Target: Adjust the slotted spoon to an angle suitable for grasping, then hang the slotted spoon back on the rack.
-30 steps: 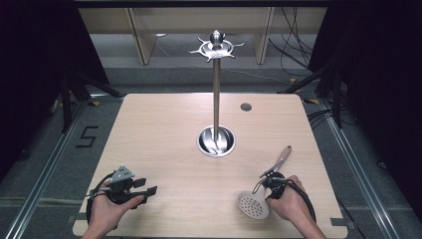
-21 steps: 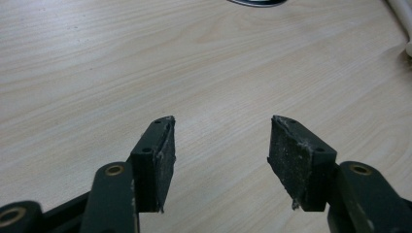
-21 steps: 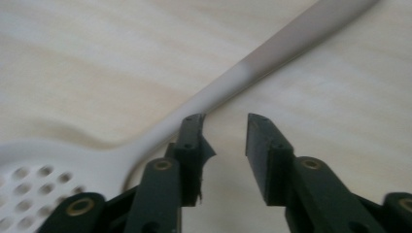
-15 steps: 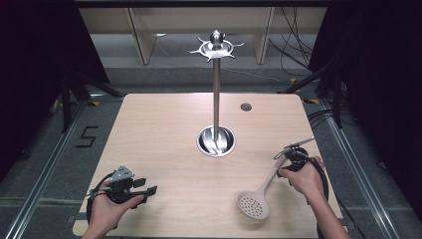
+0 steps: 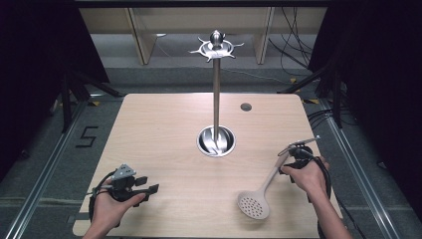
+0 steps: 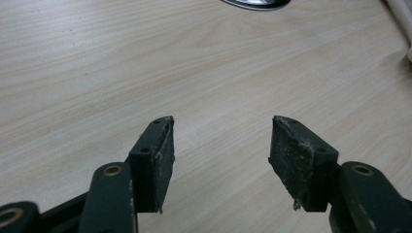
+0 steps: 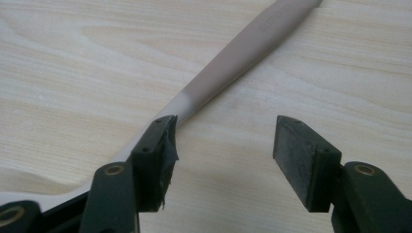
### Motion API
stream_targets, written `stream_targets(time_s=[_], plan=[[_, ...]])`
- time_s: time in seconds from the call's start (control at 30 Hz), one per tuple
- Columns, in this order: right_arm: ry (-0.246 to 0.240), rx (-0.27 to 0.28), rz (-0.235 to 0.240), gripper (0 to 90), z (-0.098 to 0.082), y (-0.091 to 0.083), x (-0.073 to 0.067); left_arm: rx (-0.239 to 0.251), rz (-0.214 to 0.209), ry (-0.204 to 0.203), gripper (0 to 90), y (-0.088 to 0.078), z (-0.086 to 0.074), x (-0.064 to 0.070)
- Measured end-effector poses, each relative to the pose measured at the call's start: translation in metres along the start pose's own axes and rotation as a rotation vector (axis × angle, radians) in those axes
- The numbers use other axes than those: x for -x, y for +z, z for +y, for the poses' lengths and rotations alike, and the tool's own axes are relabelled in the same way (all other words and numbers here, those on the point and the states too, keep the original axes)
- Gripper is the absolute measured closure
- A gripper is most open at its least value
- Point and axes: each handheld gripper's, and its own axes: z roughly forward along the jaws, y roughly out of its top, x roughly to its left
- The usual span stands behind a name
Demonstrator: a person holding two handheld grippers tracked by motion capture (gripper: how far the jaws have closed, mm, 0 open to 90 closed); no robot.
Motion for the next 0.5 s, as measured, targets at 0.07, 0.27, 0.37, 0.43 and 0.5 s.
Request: stream_targets(time_s=[0.07, 0.27, 0.37, 0.43, 0.5], plan=[[0.011, 0.005, 0.0, 41.3, -0.001, -0.003, 0.001, -0.001, 0.007, 0.006, 41.3, -0.002, -0.001, 0.0], [0.069, 0.009, 0.019, 41.5, 0.0, -0.004, 0.006, -0.005, 0.012, 0.003, 41.4, -0.003, -0.001, -0.003], [0.115, 0.006, 0.04, 44.9, 0.004, -0.002, 0.007, -0.016, 0.014, 0.015, 41.4, -0.001, 0.0, -0.004], [0.078, 0.005, 0.035, 45.6, 0.008, -0.001, 0.012, -0.004, 0.014, 0.0, 41.4, 0.001, 0.001, -0.002], [0.116, 0.01, 0.038, 45.6, 0.011, 0.0, 0.012, -0.014, 0.019, 0.013, 41.4, 0.0, 0.002, -0.002]])
